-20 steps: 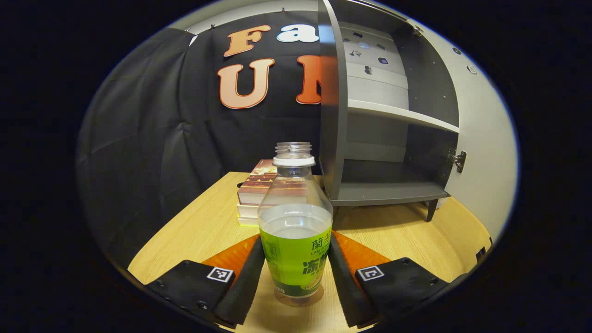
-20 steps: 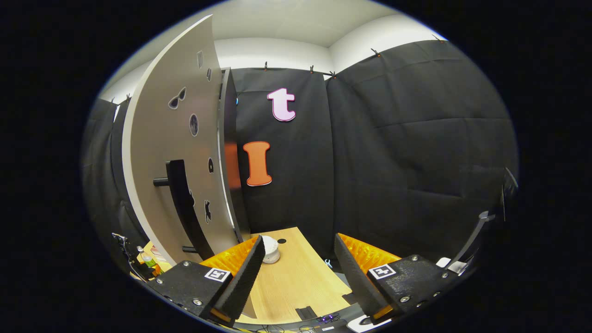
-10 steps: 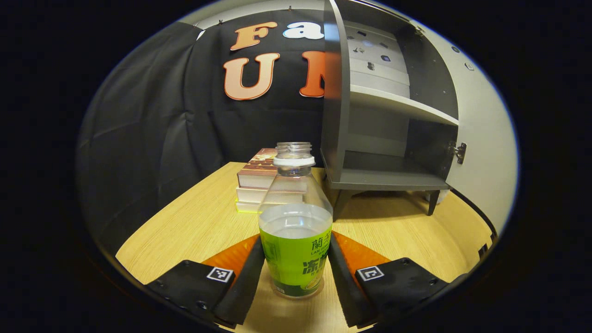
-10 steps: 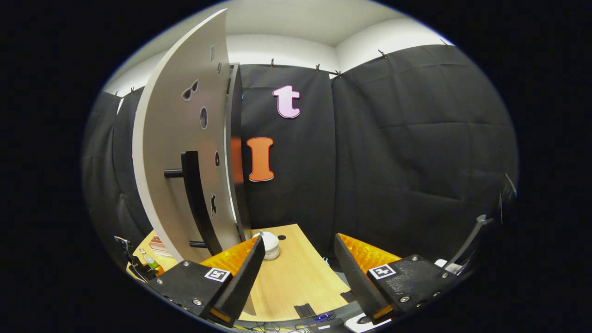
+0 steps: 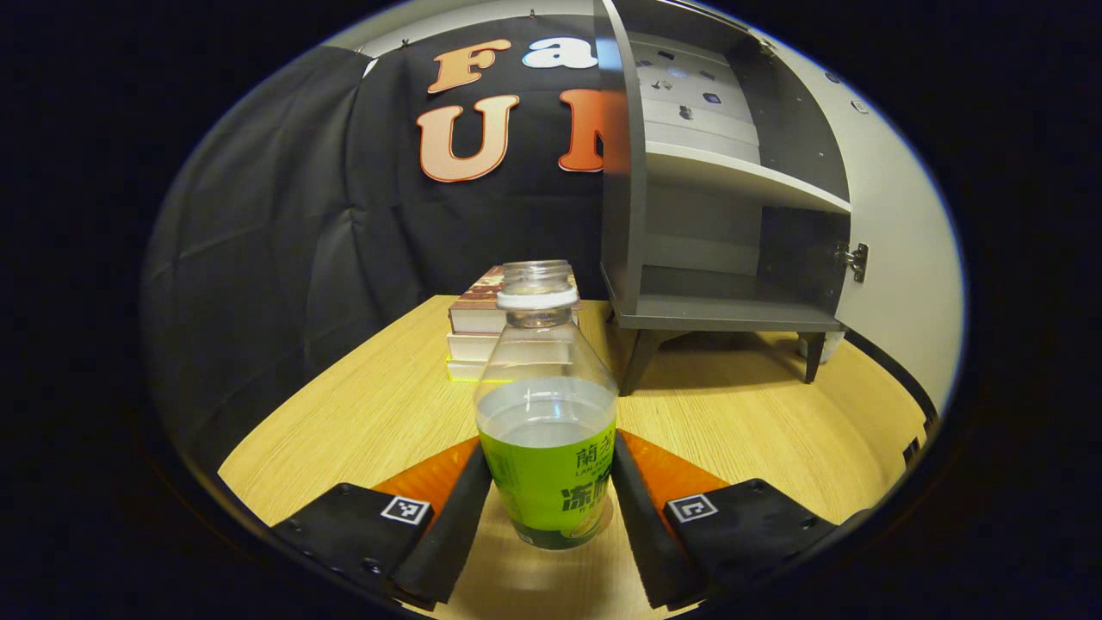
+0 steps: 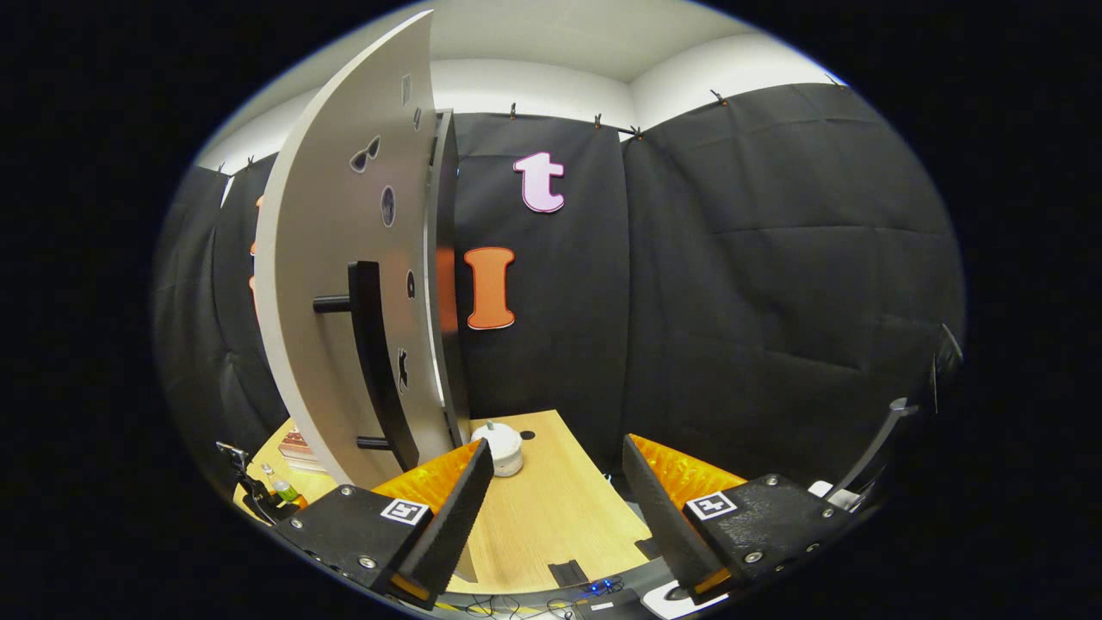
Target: Open the cabinet door with the right hand, grasp the bottle in the cabinet with the left hand and place it on the coaster, then close the cabinet door with the right hand.
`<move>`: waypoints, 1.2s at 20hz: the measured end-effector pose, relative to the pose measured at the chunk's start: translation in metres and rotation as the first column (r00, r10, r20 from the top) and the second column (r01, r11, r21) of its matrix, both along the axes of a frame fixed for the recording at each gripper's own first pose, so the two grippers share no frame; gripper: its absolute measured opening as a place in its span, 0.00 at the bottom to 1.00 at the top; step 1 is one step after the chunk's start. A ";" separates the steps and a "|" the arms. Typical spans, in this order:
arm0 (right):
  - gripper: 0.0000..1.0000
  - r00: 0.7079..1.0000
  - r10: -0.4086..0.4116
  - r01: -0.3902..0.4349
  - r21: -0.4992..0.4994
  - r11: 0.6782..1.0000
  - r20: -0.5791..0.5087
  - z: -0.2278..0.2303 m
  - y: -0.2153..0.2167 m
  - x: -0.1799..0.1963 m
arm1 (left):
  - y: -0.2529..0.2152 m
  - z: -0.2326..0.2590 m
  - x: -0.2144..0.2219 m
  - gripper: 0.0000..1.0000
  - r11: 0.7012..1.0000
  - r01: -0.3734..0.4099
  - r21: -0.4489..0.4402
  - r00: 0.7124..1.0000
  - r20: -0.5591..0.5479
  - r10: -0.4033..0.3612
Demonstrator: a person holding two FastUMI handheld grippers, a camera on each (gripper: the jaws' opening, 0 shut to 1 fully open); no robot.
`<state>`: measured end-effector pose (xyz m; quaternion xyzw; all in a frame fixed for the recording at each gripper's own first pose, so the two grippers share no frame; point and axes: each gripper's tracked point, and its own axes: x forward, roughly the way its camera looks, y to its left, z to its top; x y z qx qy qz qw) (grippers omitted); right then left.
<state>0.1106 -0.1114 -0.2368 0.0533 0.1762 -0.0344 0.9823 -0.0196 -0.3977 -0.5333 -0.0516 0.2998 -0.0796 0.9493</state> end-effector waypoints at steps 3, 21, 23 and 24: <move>0.93 1.000 0.007 -0.007 0.002 1.000 -0.004 -0.002 0.002 -0.002 | 0.000 -0.002 -0.003 0.87 1.000 0.004 0.008 1.000 -0.016 -0.004; 0.99 0.998 0.058 -0.057 0.065 0.996 -0.003 -0.015 0.016 0.012 | 0.005 0.036 0.009 0.98 0.992 0.072 0.099 0.997 0.010 -0.073; 0.99 0.998 0.056 -0.056 0.068 0.996 0.000 -0.015 0.015 0.014 | 0.005 0.040 0.020 0.70 0.990 0.080 0.120 0.996 0.022 -0.084; 0.99 0.998 0.057 -0.056 0.072 0.996 -0.004 -0.017 0.015 0.014 | 0.005 0.039 0.025 0.43 0.988 0.084 0.127 0.996 0.019 -0.087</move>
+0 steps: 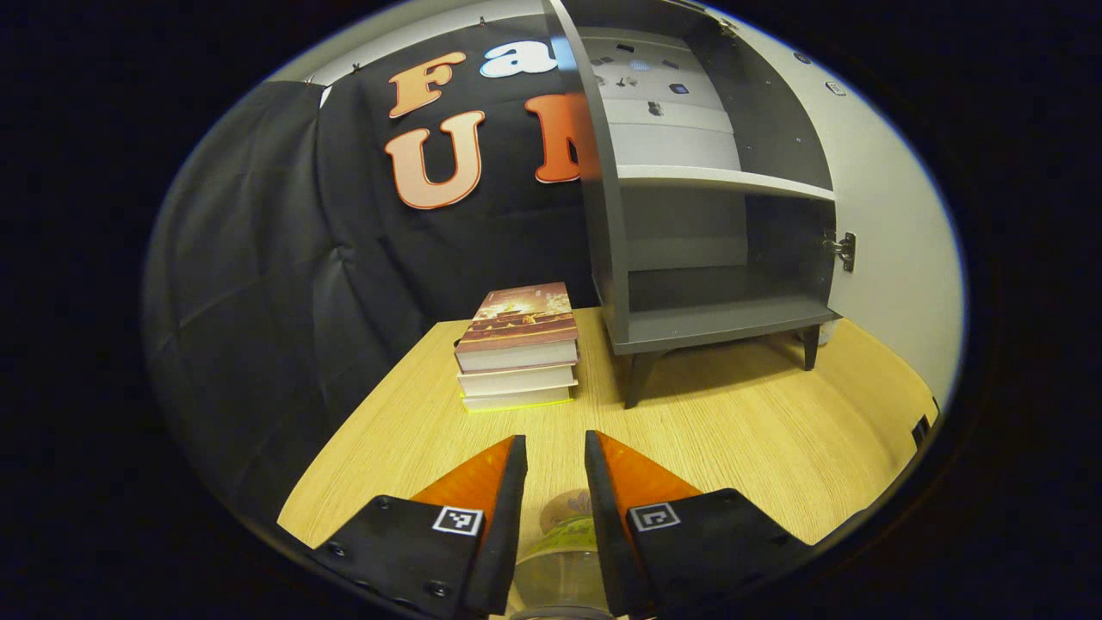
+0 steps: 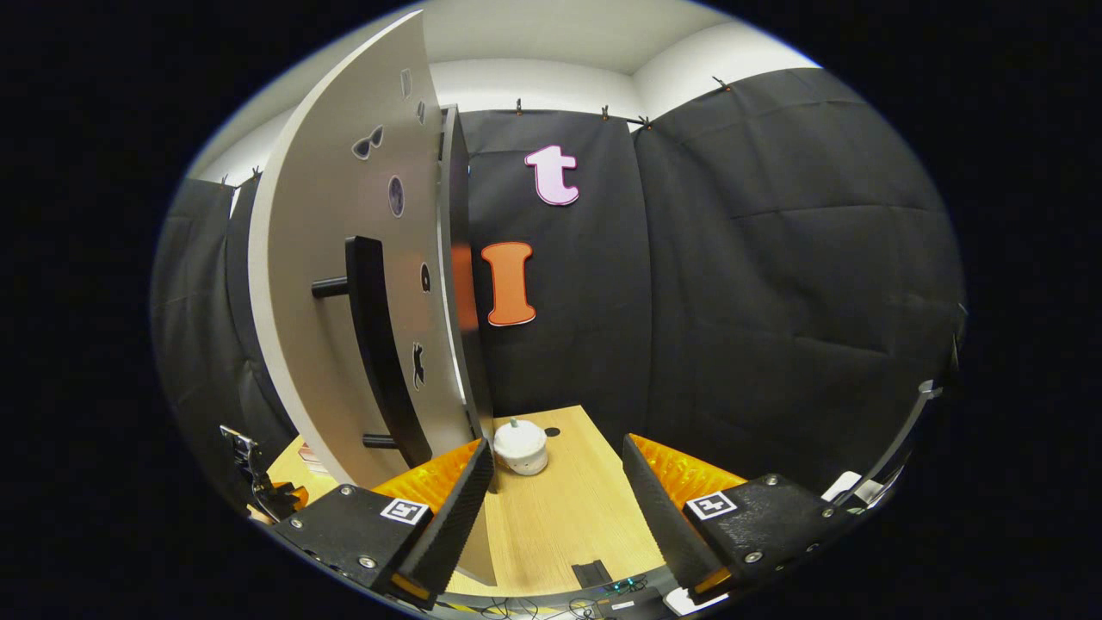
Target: Open the cabinet door with the right hand, grasp the bottle in the cabinet with the left hand and place it on the coaster, then close the cabinet door with the right hand.
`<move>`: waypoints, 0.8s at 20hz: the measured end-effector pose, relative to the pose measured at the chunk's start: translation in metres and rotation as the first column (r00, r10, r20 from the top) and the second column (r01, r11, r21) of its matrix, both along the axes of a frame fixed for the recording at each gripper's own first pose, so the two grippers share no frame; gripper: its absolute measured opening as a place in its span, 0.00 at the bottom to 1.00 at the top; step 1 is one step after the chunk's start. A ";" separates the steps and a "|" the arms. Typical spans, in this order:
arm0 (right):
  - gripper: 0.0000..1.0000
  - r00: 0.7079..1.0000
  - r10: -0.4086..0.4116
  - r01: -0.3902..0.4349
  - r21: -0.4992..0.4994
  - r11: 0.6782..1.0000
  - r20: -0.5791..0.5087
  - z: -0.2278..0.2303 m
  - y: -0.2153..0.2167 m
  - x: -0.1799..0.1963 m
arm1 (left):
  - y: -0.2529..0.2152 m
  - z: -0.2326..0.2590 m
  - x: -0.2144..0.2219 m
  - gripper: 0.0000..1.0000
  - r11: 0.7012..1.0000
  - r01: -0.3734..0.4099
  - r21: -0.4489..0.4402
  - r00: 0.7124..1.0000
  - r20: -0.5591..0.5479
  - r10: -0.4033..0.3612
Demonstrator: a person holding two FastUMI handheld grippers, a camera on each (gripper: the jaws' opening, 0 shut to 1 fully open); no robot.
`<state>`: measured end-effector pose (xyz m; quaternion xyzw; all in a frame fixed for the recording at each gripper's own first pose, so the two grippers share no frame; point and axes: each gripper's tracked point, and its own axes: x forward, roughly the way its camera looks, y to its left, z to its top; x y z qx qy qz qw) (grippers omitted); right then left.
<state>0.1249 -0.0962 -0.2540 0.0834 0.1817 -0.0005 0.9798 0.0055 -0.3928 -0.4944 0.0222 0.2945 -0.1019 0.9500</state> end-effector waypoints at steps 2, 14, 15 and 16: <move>0.99 1.000 -0.004 0.004 0.001 1.000 -0.008 -0.003 -0.002 0.000 | -0.001 -0.002 0.008 0.48 1.000 0.008 0.021 1.000 -0.016 -0.008; 0.99 0.997 -0.053 0.054 0.010 0.999 -0.049 -0.019 -0.013 0.002 | -0.018 0.004 0.072 0.48 0.989 0.089 0.117 0.996 0.019 -0.092; 0.99 0.997 -0.056 0.056 0.007 0.998 -0.053 -0.020 -0.012 0.004 | -0.019 0.003 0.076 0.48 0.989 0.092 0.118 0.995 0.021 -0.095; 0.99 0.997 -0.056 0.056 0.004 0.998 -0.056 -0.020 -0.011 0.005 | -0.019 0.001 0.079 0.52 0.990 0.088 0.114 0.996 0.025 -0.091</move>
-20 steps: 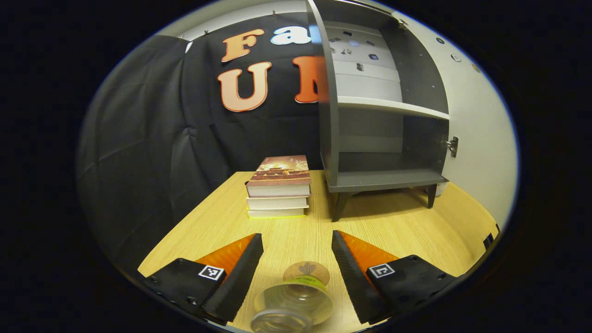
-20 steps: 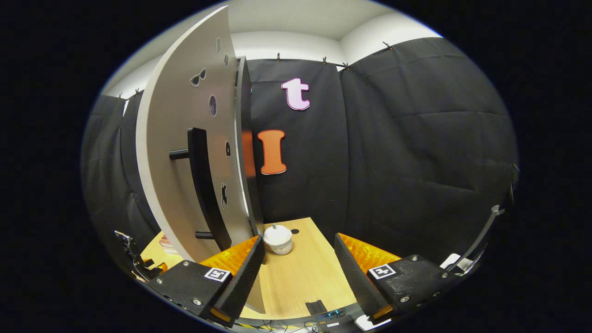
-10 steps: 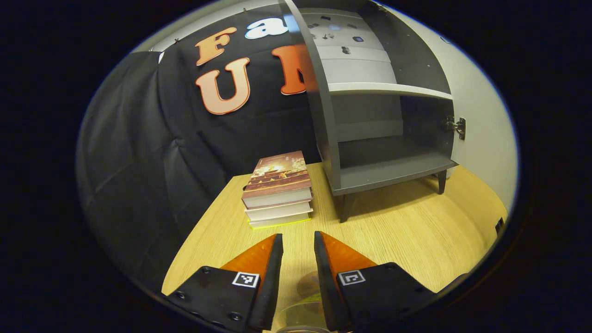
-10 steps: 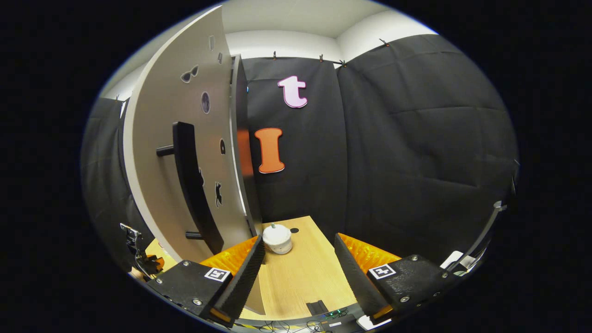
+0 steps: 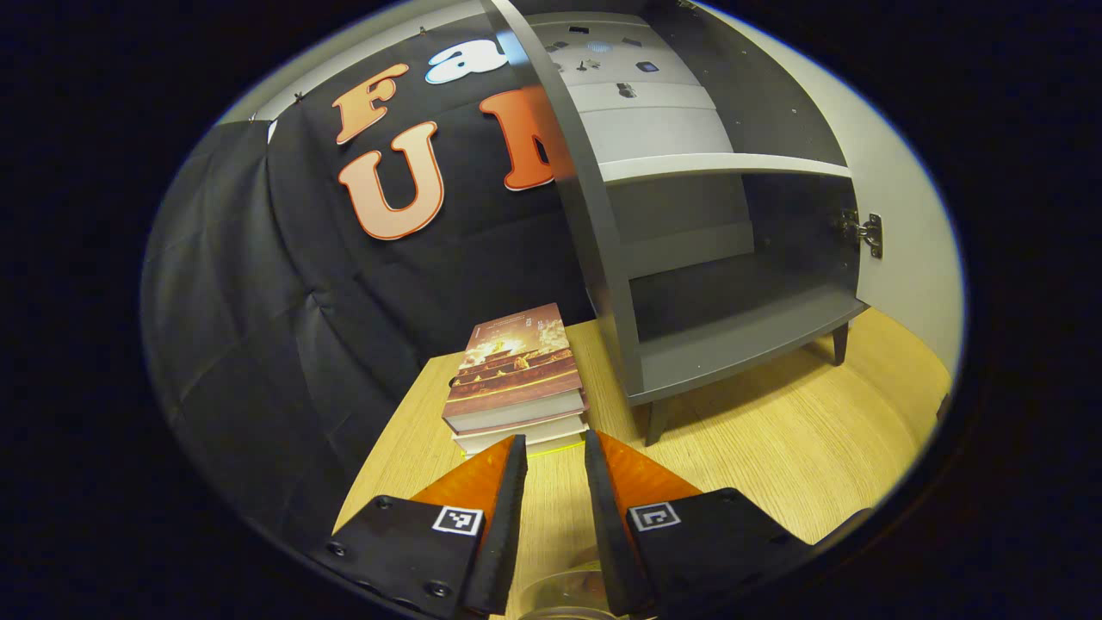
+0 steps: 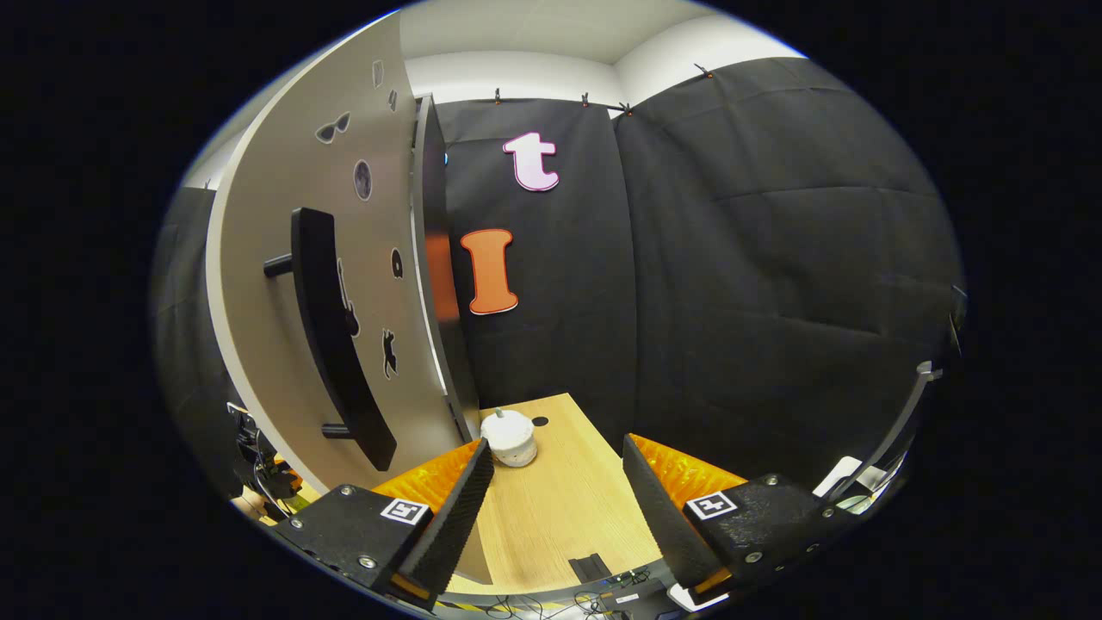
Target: Open the cabinet door with the right hand, grasp the bottle in the cabinet with the left hand and place it on the coaster, then close the cabinet door with the right hand.
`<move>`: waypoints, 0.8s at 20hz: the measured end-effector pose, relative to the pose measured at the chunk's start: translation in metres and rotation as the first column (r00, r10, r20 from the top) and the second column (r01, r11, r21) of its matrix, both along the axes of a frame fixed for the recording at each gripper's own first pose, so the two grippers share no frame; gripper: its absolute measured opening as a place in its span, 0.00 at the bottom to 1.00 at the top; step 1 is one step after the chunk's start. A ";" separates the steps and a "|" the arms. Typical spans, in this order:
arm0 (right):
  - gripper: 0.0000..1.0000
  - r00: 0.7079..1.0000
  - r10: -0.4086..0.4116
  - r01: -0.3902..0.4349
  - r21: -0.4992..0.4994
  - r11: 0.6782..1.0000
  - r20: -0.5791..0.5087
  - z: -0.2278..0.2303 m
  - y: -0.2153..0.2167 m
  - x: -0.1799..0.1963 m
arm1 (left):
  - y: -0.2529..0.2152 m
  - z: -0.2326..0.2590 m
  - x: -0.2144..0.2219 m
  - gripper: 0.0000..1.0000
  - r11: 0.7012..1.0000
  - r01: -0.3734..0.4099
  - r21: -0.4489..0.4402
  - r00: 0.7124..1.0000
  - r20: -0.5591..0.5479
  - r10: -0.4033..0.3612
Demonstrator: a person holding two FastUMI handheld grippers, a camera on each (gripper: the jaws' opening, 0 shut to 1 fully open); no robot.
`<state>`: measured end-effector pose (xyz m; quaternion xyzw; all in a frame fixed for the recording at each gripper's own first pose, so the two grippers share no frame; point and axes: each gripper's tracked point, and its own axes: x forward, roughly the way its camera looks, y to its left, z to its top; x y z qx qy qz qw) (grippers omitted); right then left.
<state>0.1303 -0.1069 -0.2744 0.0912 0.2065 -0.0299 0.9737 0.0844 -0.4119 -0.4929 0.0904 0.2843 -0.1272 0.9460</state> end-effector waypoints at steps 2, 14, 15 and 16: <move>0.99 1.000 -0.001 0.001 -0.005 1.000 -0.005 -0.001 0.001 0.002 | -0.001 -0.009 0.001 0.48 1.000 -0.014 -0.015 1.000 -0.022 0.013; 0.94 1.000 0.003 -0.003 0.006 1.000 -0.020 -0.007 0.009 0.004 | 0.006 -0.004 0.000 0.54 1.000 -0.019 -0.003 1.000 -0.010 0.019; 0.94 1.000 0.002 -0.002 0.007 1.000 -0.021 -0.007 0.010 0.004 | 0.006 -0.002 0.000 0.54 1.000 -0.018 -0.002 1.000 -0.004 0.018; 0.94 1.000 0.002 -0.002 0.008 1.000 -0.021 -0.007 0.011 0.004 | 0.004 0.000 0.000 0.55 1.000 -0.012 -0.005 1.000 0.001 0.012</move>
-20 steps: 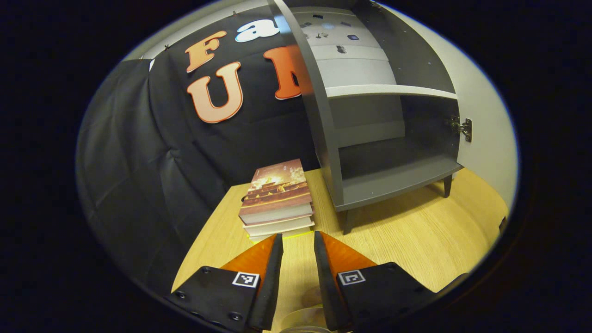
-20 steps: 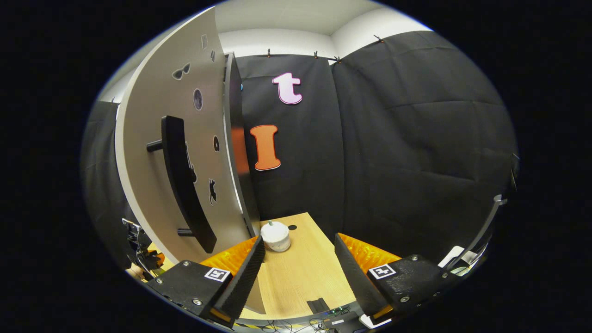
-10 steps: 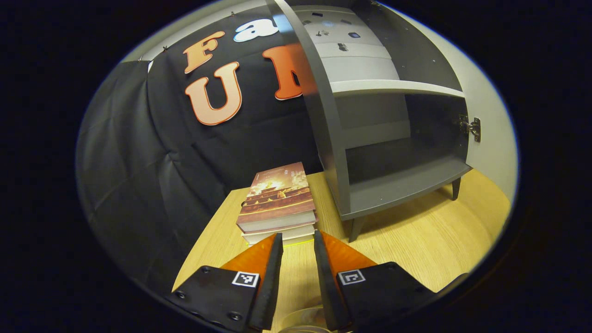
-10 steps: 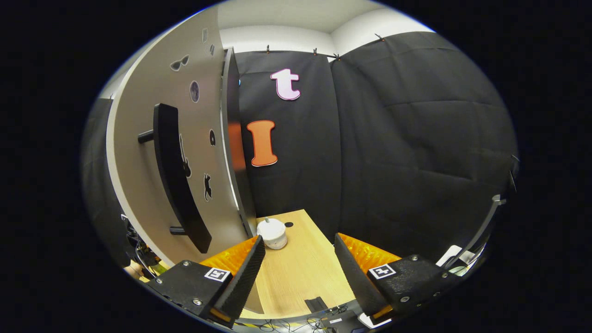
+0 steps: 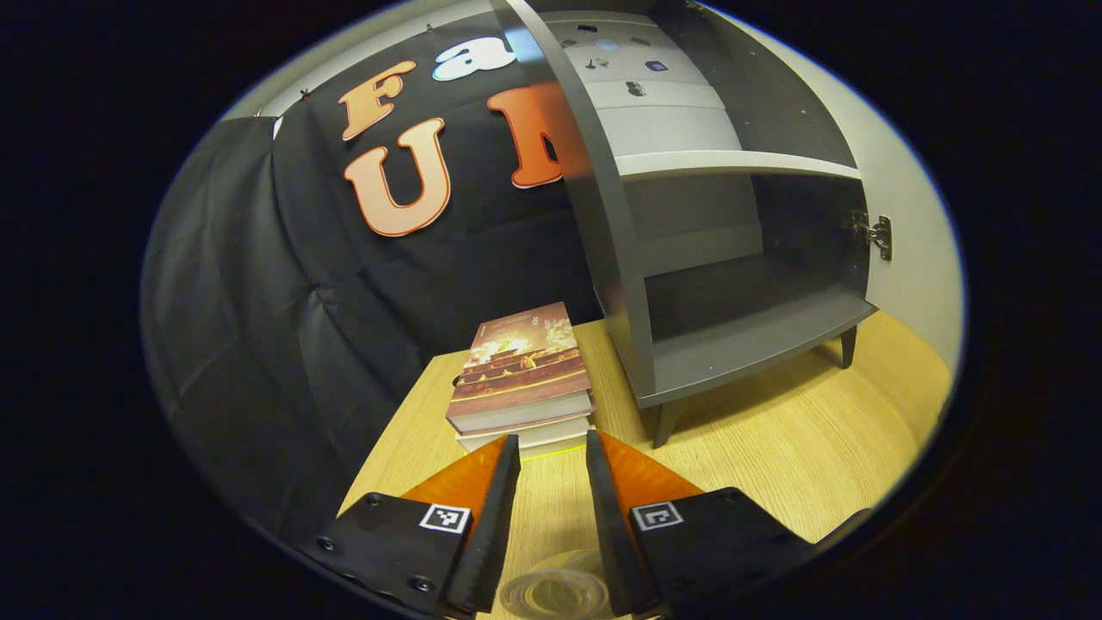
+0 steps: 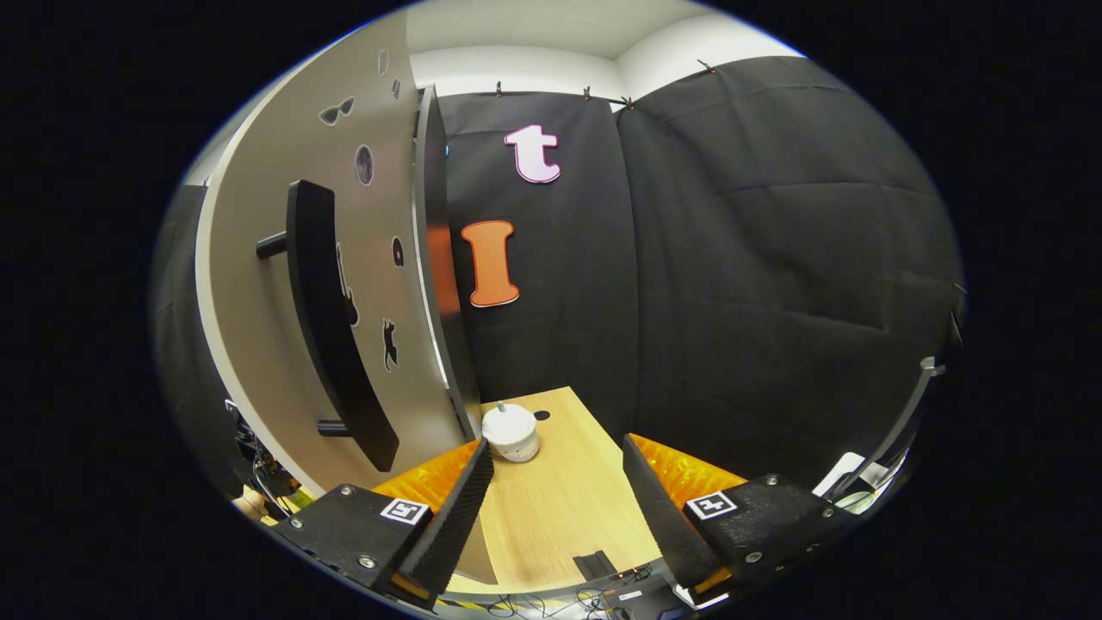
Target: Open the cabinet door with the right hand, grasp the bottle in the cabinet with the left hand and place it on the coaster, then close the cabinet door with the right hand.
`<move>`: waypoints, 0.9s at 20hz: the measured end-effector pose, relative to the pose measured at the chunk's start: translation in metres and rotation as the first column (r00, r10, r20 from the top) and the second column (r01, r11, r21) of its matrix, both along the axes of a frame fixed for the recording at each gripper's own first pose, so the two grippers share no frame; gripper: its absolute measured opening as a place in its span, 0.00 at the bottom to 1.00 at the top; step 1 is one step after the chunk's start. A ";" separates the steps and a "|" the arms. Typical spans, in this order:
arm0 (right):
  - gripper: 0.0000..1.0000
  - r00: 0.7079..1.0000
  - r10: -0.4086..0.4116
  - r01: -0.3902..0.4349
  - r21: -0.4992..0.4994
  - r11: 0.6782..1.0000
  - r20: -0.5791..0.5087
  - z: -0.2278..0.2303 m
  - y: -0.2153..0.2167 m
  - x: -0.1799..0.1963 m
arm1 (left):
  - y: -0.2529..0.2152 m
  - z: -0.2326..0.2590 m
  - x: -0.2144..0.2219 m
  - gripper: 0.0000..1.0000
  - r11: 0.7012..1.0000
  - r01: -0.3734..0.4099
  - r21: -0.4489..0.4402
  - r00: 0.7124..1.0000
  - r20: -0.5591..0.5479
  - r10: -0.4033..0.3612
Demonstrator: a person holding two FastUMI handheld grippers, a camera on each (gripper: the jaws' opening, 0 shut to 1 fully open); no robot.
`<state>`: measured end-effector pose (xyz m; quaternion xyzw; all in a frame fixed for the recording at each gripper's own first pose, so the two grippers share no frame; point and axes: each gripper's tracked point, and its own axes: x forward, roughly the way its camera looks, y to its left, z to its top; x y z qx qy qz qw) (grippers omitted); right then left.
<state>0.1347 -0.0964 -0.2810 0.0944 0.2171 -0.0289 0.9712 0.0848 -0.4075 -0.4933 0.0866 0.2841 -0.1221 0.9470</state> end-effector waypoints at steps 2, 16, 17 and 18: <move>0.93 1.000 0.003 -0.003 0.002 1.000 -0.002 -0.001 0.002 -0.001 | 0.000 0.004 -0.001 0.56 1.000 0.006 0.007 1.000 0.009 -0.006; 0.93 0.999 0.023 -0.023 0.012 1.000 0.023 0.010 0.012 0.003 | 0.006 0.079 -0.010 0.98 0.996 -0.017 -0.087 0.994 0.105 0.026; 0.93 0.999 0.022 -0.022 0.010 1.000 0.029 0.012 0.013 0.004 | 0.006 0.091 -0.011 0.98 0.993 -0.022 -0.115 0.993 0.113 0.035; 0.93 0.999 0.020 -0.021 0.005 1.000 0.035 0.015 0.013 0.005 | 0.009 0.105 -0.012 0.98 0.989 -0.031 -0.142 0.992 0.119 0.048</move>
